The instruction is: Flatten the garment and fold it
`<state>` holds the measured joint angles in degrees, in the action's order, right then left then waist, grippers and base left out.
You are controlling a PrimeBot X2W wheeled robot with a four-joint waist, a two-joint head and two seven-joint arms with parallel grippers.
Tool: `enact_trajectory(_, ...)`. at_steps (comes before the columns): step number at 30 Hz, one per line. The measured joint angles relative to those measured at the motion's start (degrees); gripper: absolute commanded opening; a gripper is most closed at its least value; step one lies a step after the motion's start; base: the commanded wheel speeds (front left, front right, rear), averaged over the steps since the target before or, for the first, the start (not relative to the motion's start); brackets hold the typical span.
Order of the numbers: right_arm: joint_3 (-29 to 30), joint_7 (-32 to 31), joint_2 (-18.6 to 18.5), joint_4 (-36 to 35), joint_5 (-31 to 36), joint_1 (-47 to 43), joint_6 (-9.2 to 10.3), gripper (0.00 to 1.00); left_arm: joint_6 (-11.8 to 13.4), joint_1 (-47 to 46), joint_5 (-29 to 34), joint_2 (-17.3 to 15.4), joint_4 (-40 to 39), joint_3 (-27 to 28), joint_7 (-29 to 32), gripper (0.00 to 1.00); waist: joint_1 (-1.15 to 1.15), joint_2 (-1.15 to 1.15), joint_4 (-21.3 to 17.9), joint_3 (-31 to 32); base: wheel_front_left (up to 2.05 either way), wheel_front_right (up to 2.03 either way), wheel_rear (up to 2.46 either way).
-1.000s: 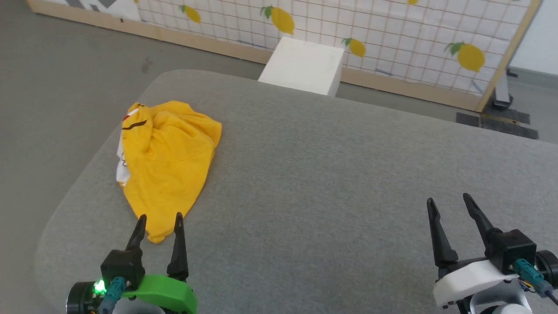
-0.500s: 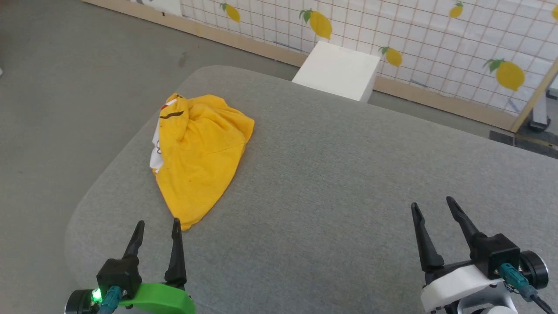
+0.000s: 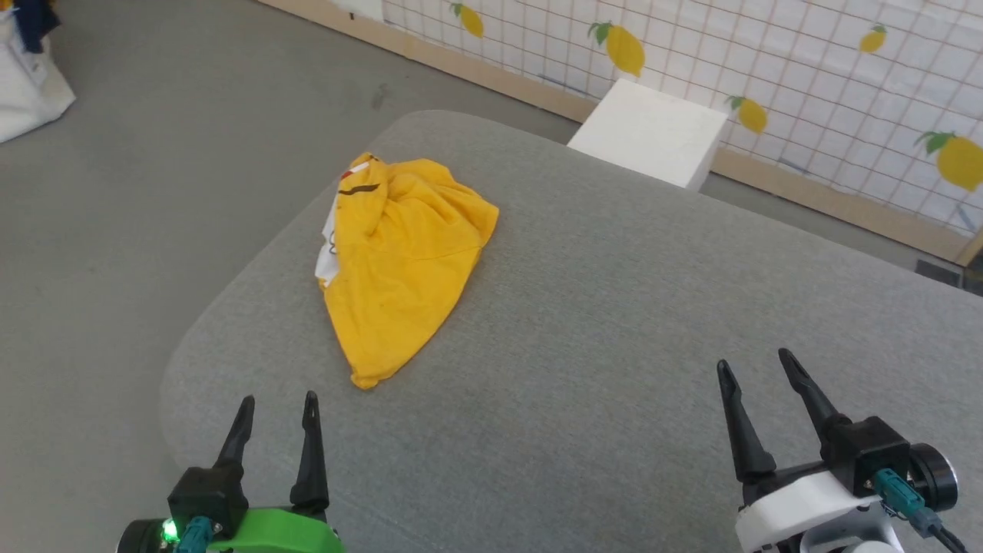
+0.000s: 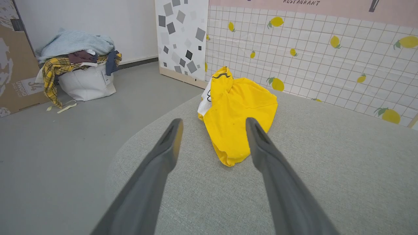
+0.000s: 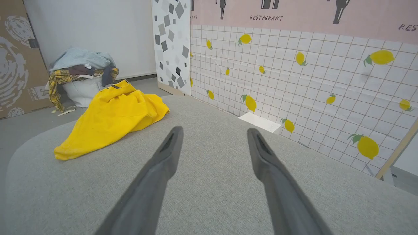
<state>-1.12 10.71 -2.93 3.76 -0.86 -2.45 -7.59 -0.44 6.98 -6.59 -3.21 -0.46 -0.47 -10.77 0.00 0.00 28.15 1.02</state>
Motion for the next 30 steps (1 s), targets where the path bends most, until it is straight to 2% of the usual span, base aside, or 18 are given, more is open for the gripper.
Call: enact_trajectory(30,-0.76,3.53,0.02,1.87,-0.36,-0.01,0.00,1.00,-0.85,1.28,-2.33,0.01,0.78,-0.11,-3.52,1.00,0.00,0.00,8.59,0.25,0.00,0.00,0.00)
